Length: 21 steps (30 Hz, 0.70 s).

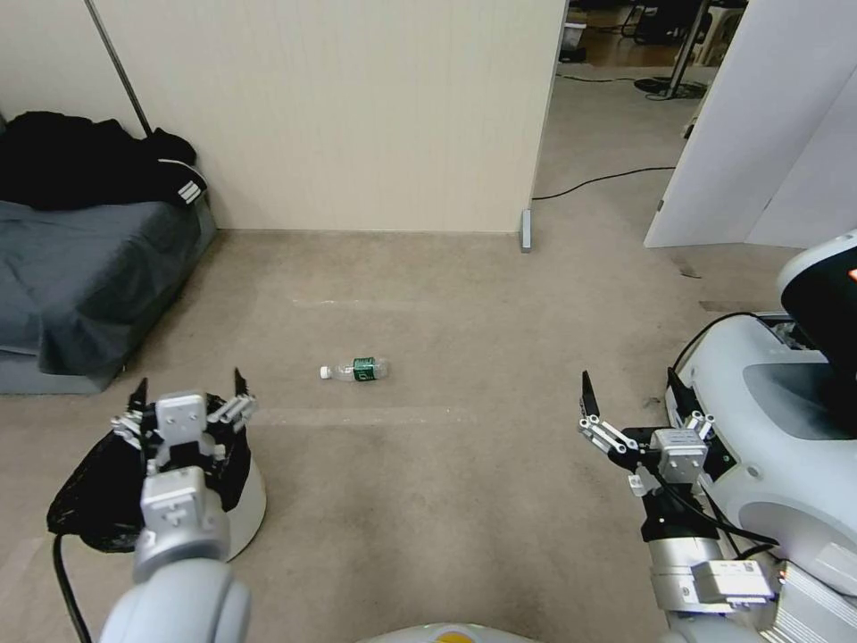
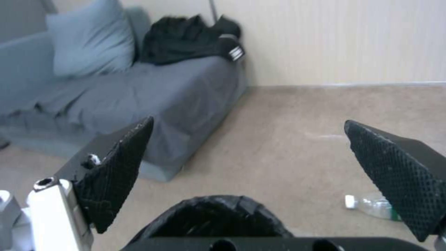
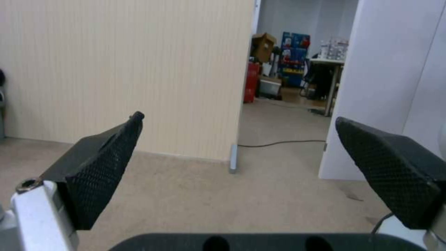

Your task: Pick up the trash bin, then pick up the garbage from the floor and place it into the trash bin.

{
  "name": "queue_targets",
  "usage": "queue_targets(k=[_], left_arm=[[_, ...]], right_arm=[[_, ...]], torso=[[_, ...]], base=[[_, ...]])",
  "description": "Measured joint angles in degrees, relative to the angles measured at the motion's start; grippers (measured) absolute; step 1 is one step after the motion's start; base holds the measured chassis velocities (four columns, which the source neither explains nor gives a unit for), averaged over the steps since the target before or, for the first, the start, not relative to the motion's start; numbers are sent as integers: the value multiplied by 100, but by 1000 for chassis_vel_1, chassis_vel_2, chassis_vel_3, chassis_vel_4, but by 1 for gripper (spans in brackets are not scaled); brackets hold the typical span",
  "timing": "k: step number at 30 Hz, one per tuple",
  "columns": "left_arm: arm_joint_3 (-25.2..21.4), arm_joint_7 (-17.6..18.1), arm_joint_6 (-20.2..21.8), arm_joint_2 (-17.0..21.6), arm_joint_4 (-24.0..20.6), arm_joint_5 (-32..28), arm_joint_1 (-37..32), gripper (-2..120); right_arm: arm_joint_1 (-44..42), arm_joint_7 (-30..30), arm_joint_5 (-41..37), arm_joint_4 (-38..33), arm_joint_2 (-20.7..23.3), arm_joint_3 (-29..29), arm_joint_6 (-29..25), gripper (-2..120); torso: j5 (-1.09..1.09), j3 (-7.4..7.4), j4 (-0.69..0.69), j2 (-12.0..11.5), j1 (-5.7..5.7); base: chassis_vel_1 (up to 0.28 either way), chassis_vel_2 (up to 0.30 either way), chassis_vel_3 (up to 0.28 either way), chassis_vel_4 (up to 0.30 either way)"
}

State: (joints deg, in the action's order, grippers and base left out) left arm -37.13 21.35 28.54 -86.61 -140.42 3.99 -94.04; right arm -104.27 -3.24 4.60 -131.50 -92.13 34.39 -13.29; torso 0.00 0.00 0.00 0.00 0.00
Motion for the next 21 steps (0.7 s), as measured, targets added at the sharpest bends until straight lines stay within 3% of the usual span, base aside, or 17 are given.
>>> queue_targets(k=[6, 21], left_arm=[[-370, 219, 496, 114, 160, -482, 392, 100], [-901, 329, 743, 194, 395, -1049, 737, 100]], right_arm=[[7, 21, 72, 15, -1, -4, 6, 100], [43, 46, 40, 46, 10, 86, 78, 100]], torso=[[0, 0, -1, 0, 0], [0, 0, 0, 0, 0]], base=[[0, 0, 0, 0], [0, 0, 0, 0]])
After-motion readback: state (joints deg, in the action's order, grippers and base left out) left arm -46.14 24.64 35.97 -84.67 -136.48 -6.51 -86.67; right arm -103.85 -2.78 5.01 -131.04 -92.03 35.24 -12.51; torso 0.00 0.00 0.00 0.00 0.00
